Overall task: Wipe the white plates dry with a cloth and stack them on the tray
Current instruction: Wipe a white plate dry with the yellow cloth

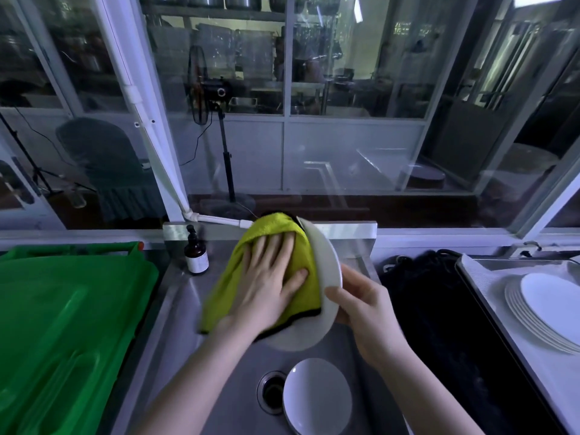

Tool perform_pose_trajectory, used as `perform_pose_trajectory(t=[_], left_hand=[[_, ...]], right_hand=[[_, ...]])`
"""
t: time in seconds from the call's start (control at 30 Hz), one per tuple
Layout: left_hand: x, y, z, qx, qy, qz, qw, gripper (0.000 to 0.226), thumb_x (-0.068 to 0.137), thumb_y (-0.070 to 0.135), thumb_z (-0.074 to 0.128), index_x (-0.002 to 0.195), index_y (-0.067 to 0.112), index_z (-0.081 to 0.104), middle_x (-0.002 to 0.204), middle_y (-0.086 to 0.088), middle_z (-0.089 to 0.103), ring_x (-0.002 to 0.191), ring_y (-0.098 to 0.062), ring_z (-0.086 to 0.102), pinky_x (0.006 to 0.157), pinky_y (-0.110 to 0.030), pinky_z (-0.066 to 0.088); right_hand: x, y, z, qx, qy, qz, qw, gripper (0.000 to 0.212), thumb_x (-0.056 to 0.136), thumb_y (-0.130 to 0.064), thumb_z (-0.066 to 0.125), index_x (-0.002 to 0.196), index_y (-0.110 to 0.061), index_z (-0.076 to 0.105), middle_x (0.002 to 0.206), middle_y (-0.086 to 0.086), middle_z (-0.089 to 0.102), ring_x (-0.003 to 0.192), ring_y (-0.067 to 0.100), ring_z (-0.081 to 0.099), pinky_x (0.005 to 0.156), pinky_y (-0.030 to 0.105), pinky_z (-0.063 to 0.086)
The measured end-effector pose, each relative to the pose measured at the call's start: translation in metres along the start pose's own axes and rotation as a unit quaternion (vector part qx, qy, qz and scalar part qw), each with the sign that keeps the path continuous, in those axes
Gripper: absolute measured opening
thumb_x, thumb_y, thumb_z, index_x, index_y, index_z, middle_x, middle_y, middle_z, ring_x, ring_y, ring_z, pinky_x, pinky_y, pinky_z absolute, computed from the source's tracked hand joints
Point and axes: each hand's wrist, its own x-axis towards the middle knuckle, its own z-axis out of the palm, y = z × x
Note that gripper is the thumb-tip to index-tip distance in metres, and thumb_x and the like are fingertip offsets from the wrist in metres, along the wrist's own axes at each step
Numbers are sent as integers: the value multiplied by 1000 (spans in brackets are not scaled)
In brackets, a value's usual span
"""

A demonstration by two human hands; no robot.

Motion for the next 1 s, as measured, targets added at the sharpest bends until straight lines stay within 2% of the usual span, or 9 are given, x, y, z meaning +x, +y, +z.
perform_pose_trajectory(t=[0.1,0.2,0.27,0.37,0.5,0.6,0.77,0.93,1.0], left_hand=[[15,-8,-22,-6,14,15,1000,78,88,64,31,152,18,32,155,-8,37,144,-31,29,116,-56,20],[23,-14,-46,-58,-5,49,997,67,81,68,50,134,28,50,129,4,59,113,-17,53,91,-38,46],[27,-12,-57,-68,-45,54,995,54,72,74,56,111,36,53,99,17,63,85,-8,55,68,-30,48],[28,-9,-57,-112,-106,55,986,38,71,62,69,89,32,56,75,11,60,71,-8,56,60,-32,45],[5,-16,-42,-274,-92,-35,957,18,80,40,78,83,33,61,70,-1,62,65,-12,56,62,-31,40],[-23,-16,-29,-357,-21,-107,928,14,82,41,75,85,36,62,70,15,66,61,3,56,58,-13,39],[-41,-14,-25,-400,19,-197,895,25,79,51,64,95,31,63,84,20,72,78,9,63,63,-4,41],[-8,-2,-38,-256,-106,-52,959,18,78,41,79,85,29,66,69,0,65,61,-10,54,58,-23,37],[-1,1,-43,-220,-141,-27,965,20,77,45,78,82,31,65,66,-2,62,59,-16,52,56,-25,34]], right_hand=[[-7,-4,0,-79,-21,-13,997,47,89,9,53,111,-26,77,100,23,71,87,19,64,73,42,52],[-1,-21,-3,-217,-41,-58,974,31,91,9,54,105,-11,75,93,26,68,79,21,60,71,48,51],[9,-34,-1,-342,-78,-84,933,20,92,2,55,103,-4,70,88,29,64,73,31,57,75,51,49],[22,-46,4,-443,-120,-99,883,22,93,1,56,106,-7,71,84,22,65,78,38,54,76,45,47],[27,-56,-4,-452,-146,-48,879,19,93,1,54,104,-1,70,92,21,67,88,40,60,80,48,48],[23,-56,-17,-447,-132,-33,884,27,93,1,56,111,-10,73,98,10,73,93,32,66,84,46,51],[11,-51,-36,-298,-42,4,954,37,96,3,56,110,-26,74,98,0,78,94,25,73,89,50,57],[11,-38,-6,-479,-144,-57,864,21,93,-2,61,99,-18,72,81,3,68,75,17,57,70,30,42],[13,-39,1,-479,-155,-54,862,19,93,-3,61,87,-18,69,73,7,59,70,18,47,66,30,36]])
